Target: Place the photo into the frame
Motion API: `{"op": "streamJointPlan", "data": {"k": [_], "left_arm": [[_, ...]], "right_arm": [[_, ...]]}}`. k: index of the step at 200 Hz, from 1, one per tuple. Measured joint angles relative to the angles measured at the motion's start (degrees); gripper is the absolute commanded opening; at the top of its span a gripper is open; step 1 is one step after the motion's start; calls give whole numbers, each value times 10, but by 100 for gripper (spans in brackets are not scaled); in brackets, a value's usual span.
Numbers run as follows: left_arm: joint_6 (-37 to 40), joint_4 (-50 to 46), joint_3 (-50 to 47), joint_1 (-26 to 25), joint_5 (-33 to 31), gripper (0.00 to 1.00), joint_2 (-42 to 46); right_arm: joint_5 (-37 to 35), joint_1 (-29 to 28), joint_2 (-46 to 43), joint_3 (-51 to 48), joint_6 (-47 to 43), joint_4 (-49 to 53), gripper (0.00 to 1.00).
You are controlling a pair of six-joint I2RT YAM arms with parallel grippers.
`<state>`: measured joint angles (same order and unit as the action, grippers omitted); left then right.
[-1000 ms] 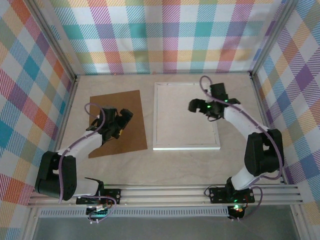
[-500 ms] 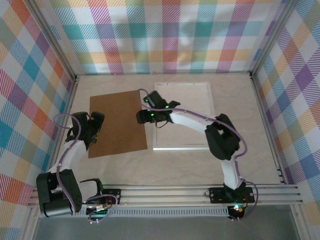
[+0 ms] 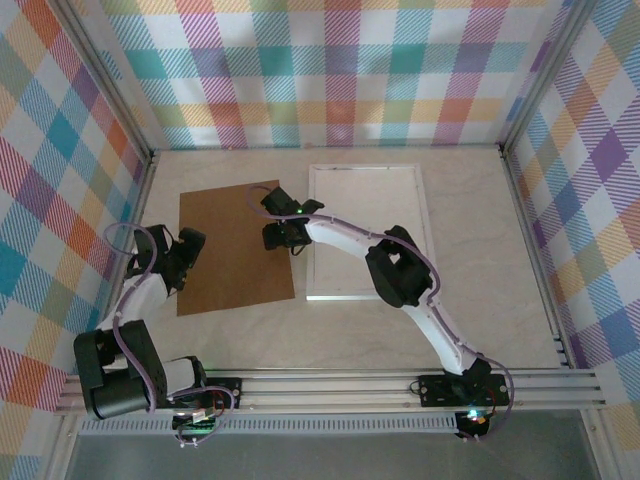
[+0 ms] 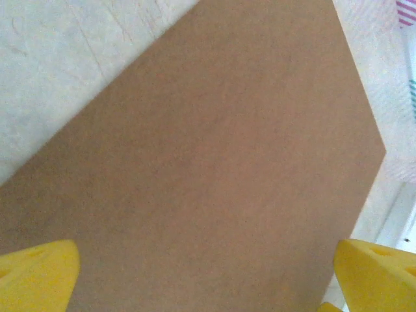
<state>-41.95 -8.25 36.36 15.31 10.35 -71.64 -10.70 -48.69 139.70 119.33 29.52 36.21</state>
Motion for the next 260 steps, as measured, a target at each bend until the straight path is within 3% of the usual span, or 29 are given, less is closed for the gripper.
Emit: {"op": "streamJointPlan", "data": {"k": [47,81,159,260], "left_arm": [[65,-12,49,0,-74,100,-30],[93,-18,71,0,-100,100,-85],[104,-21,94,49,-95,100,-182],[102,0,82,51,-63,100,-185]], "right_arm": [[-46,5,1,3,-2,48,77],[-30,16,-6,-16,-3,37,76],[30,15,-10,-22,17,2,75],[68,0,1,-9,31,-16,72]]}}
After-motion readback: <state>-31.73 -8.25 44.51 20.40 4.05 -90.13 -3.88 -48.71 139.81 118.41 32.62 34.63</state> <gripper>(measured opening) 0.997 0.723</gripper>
